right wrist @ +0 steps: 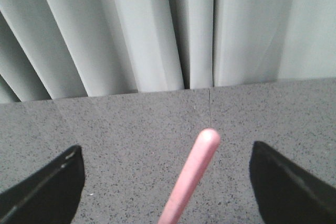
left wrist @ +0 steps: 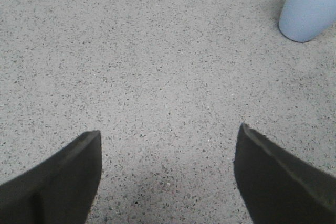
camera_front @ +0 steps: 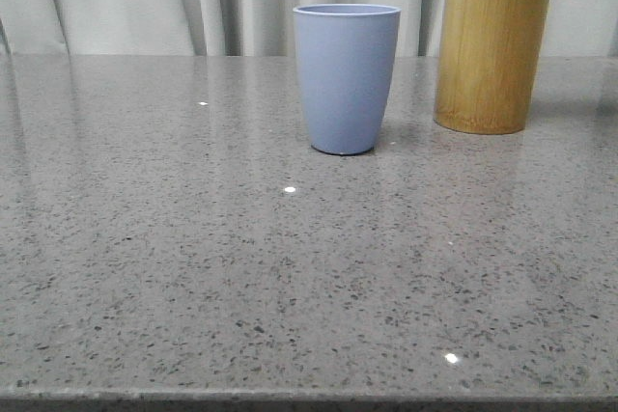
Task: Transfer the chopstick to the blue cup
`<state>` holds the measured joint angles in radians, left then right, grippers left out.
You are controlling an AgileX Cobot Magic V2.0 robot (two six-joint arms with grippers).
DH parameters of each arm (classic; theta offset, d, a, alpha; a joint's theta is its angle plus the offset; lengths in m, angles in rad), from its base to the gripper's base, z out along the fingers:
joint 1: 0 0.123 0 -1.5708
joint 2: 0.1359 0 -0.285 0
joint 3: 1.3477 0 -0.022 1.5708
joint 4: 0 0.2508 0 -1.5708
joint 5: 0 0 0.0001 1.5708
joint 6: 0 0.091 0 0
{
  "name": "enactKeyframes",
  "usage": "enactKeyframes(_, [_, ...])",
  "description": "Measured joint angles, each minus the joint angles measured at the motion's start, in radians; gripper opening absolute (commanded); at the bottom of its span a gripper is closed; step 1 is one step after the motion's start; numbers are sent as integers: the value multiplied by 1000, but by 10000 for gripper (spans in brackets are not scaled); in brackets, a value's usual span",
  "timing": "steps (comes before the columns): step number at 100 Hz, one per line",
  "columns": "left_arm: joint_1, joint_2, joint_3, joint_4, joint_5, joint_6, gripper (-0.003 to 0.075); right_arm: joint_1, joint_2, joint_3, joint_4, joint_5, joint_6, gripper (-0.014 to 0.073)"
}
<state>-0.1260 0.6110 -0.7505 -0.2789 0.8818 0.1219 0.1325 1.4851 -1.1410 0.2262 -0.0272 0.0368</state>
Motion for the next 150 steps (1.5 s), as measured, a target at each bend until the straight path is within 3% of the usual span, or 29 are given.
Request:
enactKeyframes(37, [0,0,0,0,0,0,514,0,43,-5,3,-50,0,633])
enactKeyframes(72, [0,0,0,0,0,0,514,0,43,-5,5,-10,8,627])
enactKeyframes(81, [0,0,0,0,0,0,514,0,43,-5,5,-4,10,550])
enactKeyframes(98, [0,0,0,0,0,0,514,0,43,-5,5,-4,10,293])
enactKeyframes(109, [0,0,0,0,0,0,514,0,43,-5,5,-2,10,171])
enactKeyframes(138, [0,0,0,0,0,0,514,0,43,-5,14,-8,18,-41])
enactKeyframes(150, [0,0,0,0,0,0,514,0,43,-5,14,-9,18,-68])
